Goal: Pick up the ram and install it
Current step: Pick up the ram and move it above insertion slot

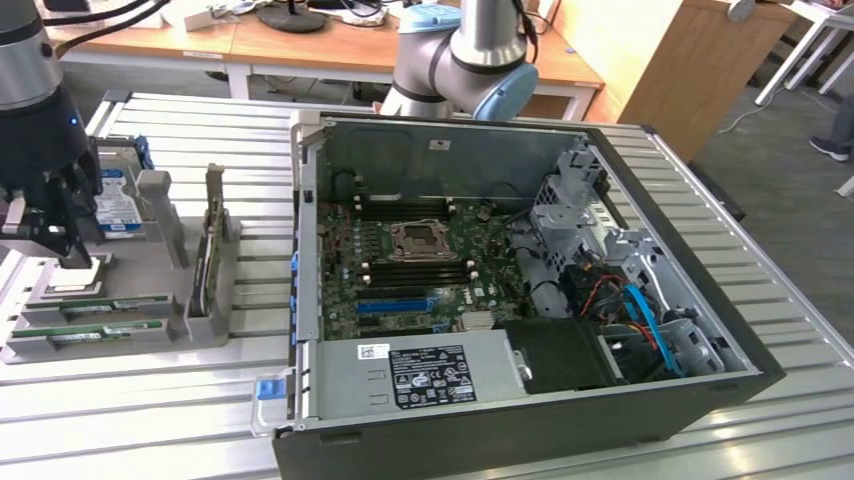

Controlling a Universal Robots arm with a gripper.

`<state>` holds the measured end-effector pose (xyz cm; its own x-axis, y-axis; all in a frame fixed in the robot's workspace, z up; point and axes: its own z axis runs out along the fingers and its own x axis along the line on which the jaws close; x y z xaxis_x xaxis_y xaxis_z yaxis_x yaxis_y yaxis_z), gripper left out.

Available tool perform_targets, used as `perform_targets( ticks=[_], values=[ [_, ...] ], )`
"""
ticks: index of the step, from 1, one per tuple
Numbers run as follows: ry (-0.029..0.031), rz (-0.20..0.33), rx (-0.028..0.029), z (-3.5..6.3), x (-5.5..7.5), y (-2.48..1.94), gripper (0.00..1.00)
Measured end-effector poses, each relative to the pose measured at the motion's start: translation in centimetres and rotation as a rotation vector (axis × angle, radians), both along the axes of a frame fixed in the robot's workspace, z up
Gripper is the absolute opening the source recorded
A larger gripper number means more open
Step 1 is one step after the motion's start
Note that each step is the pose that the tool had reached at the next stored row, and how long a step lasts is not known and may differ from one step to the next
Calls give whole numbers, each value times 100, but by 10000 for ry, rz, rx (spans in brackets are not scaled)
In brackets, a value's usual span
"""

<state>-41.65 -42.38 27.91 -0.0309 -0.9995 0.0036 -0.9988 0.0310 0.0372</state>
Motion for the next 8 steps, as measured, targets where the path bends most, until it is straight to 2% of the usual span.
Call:
perform_targets(
  ticks=[8],
  values=[
    [3,0,-2,-80,0,0,41]
  ],
)
